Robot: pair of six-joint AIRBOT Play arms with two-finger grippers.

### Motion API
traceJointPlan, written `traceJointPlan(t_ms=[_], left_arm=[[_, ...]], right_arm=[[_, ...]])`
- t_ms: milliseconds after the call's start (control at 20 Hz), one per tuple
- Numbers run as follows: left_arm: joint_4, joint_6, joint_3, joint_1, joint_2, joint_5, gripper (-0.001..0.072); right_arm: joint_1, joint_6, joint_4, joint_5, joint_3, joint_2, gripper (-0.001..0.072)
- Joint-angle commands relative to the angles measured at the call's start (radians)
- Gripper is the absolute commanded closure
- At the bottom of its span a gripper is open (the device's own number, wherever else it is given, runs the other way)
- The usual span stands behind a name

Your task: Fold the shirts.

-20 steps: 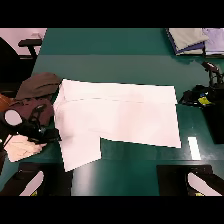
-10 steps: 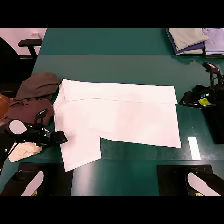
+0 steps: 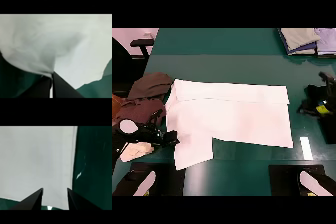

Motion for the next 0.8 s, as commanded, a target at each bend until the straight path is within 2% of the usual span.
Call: traceJointPlan(t_ms=[0, 150, 250, 550, 600, 650, 700, 750], left_arm=[[-0.038, 0.021, 0.055, 0.000, 0.001, -0.030, 0.0680], [-0.049, 0.020, 0.076, 0.000, 0.001, -0.003, 0.0680], [-0.050, 0.020, 0.077, 0.000, 0.001, 0.011, 0.0680], [-0.050, 0.020, 0.077, 0.000, 0.001, 0.025, 0.0679], [-0.050, 0.020, 0.077, 0.000, 0.001, 0.026, 0.0680], [-0.047, 0.024, 0.078, 0.000, 0.001, 0.023, 0.0680], [-0.044, 0.048, 0.082, 0.000, 0.001, -0.003, 0.0680], [-0.021, 0.053, 0.094, 0.000, 0.002, -0.051, 0.0681]], right_arm=[[-0.201, -0.014, 0.000, 0.051, -0.192, 0.021, 0.0148], [-0.336, -0.064, 0.060, 0.013, -0.366, 0.020, 0.0163], [-0.358, -0.093, 0.143, -0.023, -0.441, 0.020, 0.0282], [-0.230, -0.089, 0.208, -0.085, -0.486, -0.072, 0.0286], [-0.196, -0.089, 0.219, -0.105, -0.486, -0.088, 0.0388], [-0.166, -0.089, 0.217, -0.120, -0.486, -0.094, 0.0550], [-0.139, -0.089, 0.216, -0.126, -0.486, -0.091, 0.0640], [-0.121, -0.089, 0.215, -0.122, -0.486, -0.076, 0.0698]])
